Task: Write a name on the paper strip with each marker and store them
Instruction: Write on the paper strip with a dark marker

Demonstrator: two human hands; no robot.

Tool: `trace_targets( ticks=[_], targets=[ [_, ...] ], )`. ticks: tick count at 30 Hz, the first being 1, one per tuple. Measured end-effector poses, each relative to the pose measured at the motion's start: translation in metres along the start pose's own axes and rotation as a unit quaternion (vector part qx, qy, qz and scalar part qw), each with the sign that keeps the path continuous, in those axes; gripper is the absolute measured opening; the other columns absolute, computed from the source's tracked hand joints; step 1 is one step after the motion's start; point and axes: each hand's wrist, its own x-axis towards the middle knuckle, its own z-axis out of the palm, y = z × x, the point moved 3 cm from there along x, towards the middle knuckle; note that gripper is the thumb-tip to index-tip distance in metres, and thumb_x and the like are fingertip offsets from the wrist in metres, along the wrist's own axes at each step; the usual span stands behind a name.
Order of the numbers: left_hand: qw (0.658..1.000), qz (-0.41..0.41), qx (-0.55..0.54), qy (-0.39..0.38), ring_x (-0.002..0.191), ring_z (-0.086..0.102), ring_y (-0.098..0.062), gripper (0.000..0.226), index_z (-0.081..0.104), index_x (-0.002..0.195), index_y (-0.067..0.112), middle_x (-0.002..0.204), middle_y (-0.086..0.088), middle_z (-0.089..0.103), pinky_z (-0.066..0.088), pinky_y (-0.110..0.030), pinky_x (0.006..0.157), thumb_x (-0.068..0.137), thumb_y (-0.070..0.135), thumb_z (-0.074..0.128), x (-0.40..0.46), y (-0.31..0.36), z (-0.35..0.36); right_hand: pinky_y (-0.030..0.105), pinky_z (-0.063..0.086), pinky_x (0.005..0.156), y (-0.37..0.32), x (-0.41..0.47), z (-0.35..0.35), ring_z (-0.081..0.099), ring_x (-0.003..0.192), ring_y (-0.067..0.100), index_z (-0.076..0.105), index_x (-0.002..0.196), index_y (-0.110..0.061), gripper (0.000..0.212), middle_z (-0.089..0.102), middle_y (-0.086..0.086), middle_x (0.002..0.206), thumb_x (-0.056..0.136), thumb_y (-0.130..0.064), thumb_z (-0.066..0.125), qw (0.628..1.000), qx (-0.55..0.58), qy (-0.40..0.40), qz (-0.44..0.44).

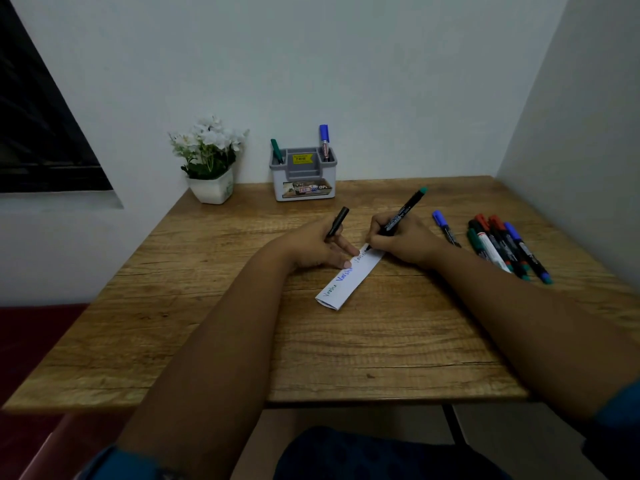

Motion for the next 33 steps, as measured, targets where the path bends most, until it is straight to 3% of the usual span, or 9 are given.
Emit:
trace_targets(
  ticks=[3, 6, 10, 15, 17, 24, 29, 31, 33],
  targets=[
    [1.0, 0.003, -0.021, 0.001, 0.098, 0.07, -0.017, 0.052, 0.043, 0.103, 0.023, 0.106, -0.002, 0.073, 0.047, -0.047, 0.101, 0.074, -0.001, 0.079, 0.001, -0.002, -0.001, 0.025, 0.05, 0.07, 0.001, 0.001, -0.001, 0.062, 0.074, 0.003, 0.064, 0.084, 0.0, 0.008, 0.068, 0.002, 0.079, 0.087, -0.007, 0.062, 0.997, 0.07, 0.026, 0.006],
    [1.0, 0.008, -0.021, 0.0, 0.098, 0.07, -0.017, 0.052, 0.044, 0.103, 0.024, 0.107, -0.003, 0.073, 0.048, -0.048, 0.1, 0.074, -0.001, 0.079, 0.0, -0.002, 0.0, 0.023, 0.052, 0.065, 0.002, 0.003, -0.002, 0.063, 0.071, 0.013, 0.057, 0.103, -0.003, 0.016, 0.068, 0.007, 0.079, 0.093, -0.015, 0.062, 0.94, 0.328, 0.066, 0.065],
    [1.0, 0.006, -0.007, 0.002, 0.099, 0.07, -0.018, 0.052, 0.044, 0.103, 0.026, 0.105, -0.001, 0.073, 0.048, -0.048, 0.1, 0.074, 0.002, 0.08, 0.001, -0.001, -0.001, 0.026, 0.051, 0.068, 0.0, 0.01, 0.009, 0.054, 0.065, 0.009, 0.058, 0.084, -0.016, 0.027, 0.06, -0.002, 0.066, 0.097, -0.039, 0.052, 0.869, 0.477, 0.033, 0.129],
    [0.999, 0.0, 0.04, 0.01, 0.096, 0.069, -0.011, 0.077, 0.036, 0.138, 0.019, 0.106, 0.005, 0.073, 0.051, -0.043, 0.097, 0.076, 0.006, 0.08, -0.002, 0.004, -0.001, 0.042, 0.051, 0.093, 0.0, 0.011, 0.011, 0.061, 0.077, 0.015, 0.061, 0.09, -0.011, 0.041, 0.061, 0.005, 0.075, 0.099, -0.046, 0.042, 0.805, 0.572, 0.028, 0.155],
    [0.998, -0.001, 0.069, 0.008, 0.093, 0.067, -0.011, 0.076, 0.035, 0.138, 0.018, 0.109, 0.008, 0.071, 0.051, -0.042, 0.094, 0.077, 0.008, 0.079, -0.004, 0.008, 0.0, 0.049, 0.047, 0.097, 0.002, 0.011, 0.008, 0.061, 0.083, 0.017, 0.062, 0.093, -0.01, 0.042, 0.063, 0.005, 0.077, 0.1, -0.046, 0.04, 0.783, 0.599, 0.036, 0.161],
    [0.988, 0.011, 0.149, 0.032, 0.076, 0.057, 0.004, 0.057, 0.041, 0.132, 0.02, 0.109, 0.014, 0.068, 0.043, -0.022, 0.065, 0.084, 0.015, 0.072, -0.006, 0.02, 0.005, 0.056, 0.046, 0.097, 0.002, 0.012, 0.01, 0.06, 0.099, 0.018, 0.06, 0.081, -0.016, 0.035, 0.061, 0.004, 0.081, 0.1, -0.041, 0.044, 0.812, 0.565, 0.031, 0.141],
    [0.987, 0.014, 0.149, 0.056, 0.093, 0.059, -0.007, 0.041, 0.047, 0.121, 0.021, 0.104, 0.009, 0.068, 0.047, -0.031, 0.078, 0.088, 0.033, 0.067, -0.008, 0.023, 0.006, 0.056, 0.048, 0.095, 0.004, 0.014, 0.011, 0.057, 0.107, 0.021, 0.06, 0.081, -0.016, 0.032, 0.06, 0.004, 0.083, 0.099, -0.04, 0.047, 0.824, 0.549, 0.036, 0.135],
    [0.984, 0.028, 0.152, 0.094, 0.086, 0.06, -0.011, 0.033, 0.049, 0.113, 0.025, 0.099, 0.004, 0.068, 0.047, -0.035, 0.079, 0.094, 0.052, 0.049, -0.009, 0.027, 0.009, 0.058, 0.047, 0.096, 0.005, 0.014, 0.01, 0.057, 0.106, 0.022, 0.058, 0.08, -0.015, 0.033, 0.056, 0.004, 0.075, 0.099, -0.04, 0.047, 0.814, 0.564, 0.038, 0.135],
    [0.979, 0.035, 0.155, 0.125, 0.073, 0.059, -0.007, 0.037, 0.05, 0.11, 0.027, 0.095, 0.005, 0.072, 0.049, -0.035, 0.078, 0.099, 0.056, 0.03, -0.006, 0.03, 0.012, 0.059, 0.046, 0.097, 0.007, 0.015, 0.009, 0.056, 0.1, 0.021, 0.055, 0.078, -0.015, 0.034, 0.048, 0.002, 0.067, 0.098, -0.041, 0.048, 0.801, 0.581, 0.034, 0.137]
  ],
)
